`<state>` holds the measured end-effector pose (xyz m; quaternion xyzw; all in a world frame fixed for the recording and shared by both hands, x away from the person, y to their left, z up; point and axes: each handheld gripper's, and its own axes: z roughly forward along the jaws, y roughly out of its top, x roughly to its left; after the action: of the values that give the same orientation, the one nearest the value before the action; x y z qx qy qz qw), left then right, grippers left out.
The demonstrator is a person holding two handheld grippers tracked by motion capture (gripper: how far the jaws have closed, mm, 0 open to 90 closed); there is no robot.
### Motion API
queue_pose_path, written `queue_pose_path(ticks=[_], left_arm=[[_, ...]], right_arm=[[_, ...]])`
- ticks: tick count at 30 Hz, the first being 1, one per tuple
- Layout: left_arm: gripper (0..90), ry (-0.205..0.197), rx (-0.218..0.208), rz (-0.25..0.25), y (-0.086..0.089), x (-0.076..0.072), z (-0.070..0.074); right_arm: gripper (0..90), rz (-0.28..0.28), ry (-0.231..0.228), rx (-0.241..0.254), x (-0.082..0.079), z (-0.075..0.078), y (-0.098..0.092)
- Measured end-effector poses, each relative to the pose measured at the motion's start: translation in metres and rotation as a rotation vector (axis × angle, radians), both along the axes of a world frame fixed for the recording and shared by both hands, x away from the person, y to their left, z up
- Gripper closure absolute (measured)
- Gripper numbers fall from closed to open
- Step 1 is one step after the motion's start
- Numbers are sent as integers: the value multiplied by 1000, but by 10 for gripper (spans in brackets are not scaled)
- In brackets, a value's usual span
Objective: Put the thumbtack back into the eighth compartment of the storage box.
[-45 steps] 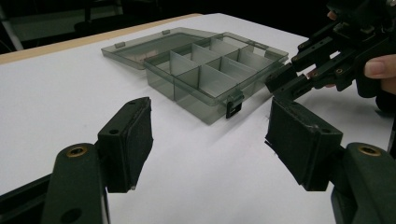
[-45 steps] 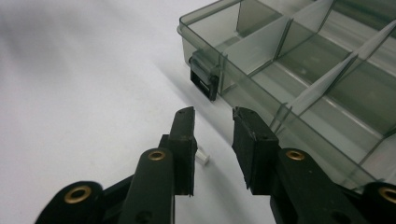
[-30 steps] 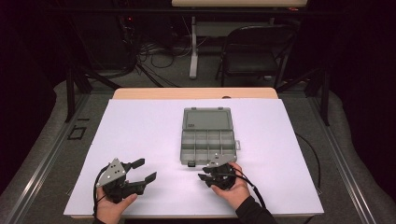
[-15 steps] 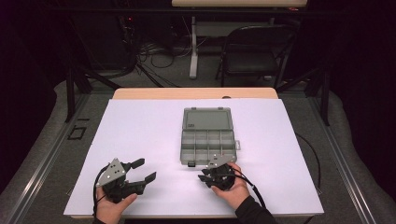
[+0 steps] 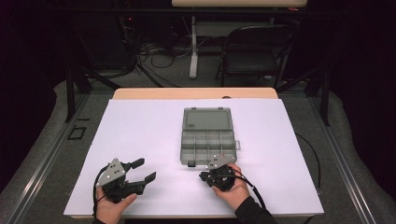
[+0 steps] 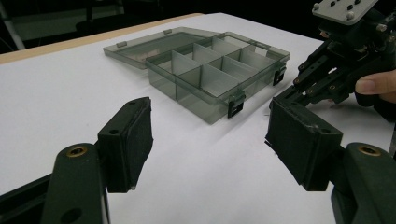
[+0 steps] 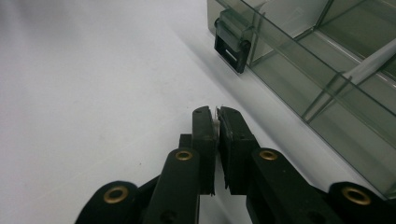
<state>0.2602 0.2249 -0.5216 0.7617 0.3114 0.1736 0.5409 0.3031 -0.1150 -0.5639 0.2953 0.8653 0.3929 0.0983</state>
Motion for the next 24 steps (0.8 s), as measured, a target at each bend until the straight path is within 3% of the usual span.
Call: queue_pose_path(ticks=[24], left_arm=[[309,-1,0,1,0,0,0]], right_arm=[[860,-8,-2,14,0,3,-2]])
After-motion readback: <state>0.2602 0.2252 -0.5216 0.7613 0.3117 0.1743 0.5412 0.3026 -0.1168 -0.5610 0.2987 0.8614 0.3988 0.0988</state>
